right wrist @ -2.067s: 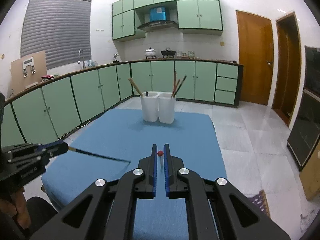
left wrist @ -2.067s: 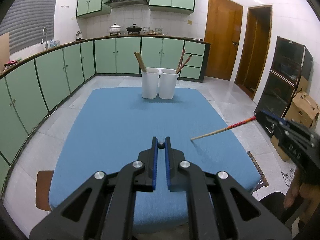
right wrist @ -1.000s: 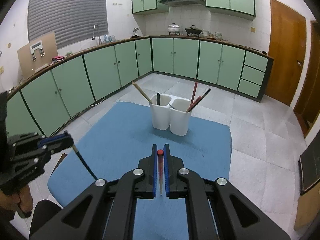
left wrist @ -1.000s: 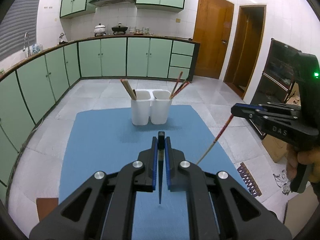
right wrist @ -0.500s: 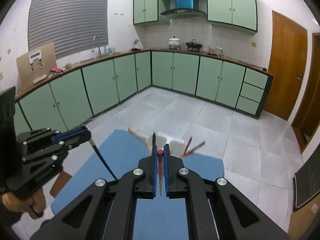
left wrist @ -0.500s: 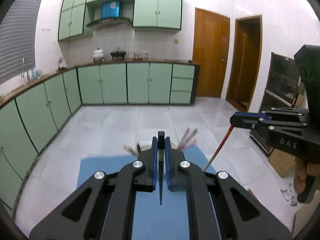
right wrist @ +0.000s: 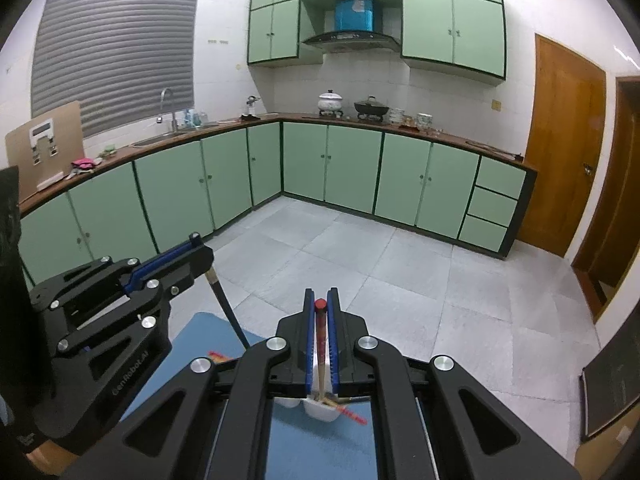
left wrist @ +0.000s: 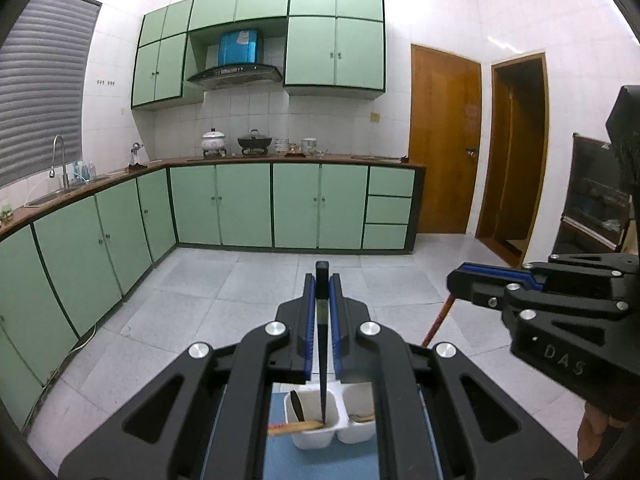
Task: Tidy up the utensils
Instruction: 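Drop both chopsticks into the white holder and open both tools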
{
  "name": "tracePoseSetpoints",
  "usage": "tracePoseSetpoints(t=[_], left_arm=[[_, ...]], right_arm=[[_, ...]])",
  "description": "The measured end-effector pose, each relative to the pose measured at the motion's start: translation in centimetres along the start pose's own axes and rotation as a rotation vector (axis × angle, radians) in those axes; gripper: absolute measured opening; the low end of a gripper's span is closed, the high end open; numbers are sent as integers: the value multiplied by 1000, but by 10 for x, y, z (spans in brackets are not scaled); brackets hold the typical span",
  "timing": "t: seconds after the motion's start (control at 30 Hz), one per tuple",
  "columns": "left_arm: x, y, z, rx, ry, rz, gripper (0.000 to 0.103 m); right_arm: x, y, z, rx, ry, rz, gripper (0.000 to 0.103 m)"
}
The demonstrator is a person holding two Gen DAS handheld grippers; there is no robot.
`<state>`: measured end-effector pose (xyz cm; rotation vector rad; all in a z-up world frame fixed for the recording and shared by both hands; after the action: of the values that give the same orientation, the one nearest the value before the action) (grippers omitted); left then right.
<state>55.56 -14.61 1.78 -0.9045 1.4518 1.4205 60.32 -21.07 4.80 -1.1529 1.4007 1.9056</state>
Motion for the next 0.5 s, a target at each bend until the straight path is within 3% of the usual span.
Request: tracePoseSetpoints(t=[0.2, 0.37, 0.5], left_arm=[[38, -55, 4, -14, 5, 81, 6], [67, -73, 11, -11, -2, 147, 7], [69, -67, 23, -21, 5, 153, 25]], right_arm=[[32, -55, -39, -6, -77, 49, 6], [59, -79, -54, -23, -125, 87, 9], [59, -69, -57, -19, -129, 68, 12]])
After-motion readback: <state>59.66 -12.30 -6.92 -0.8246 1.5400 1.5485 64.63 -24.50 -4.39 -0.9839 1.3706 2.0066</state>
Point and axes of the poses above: each gripper's, at about its wrist camera, not at the fingertips, and y roughly against the way its jaws point, z to its left, x to its underside, the point moved 2 cm from there along -y, roughly the way its jaws point, and after that the axes turned 11 degrees about -x, right-handed, at the moved point
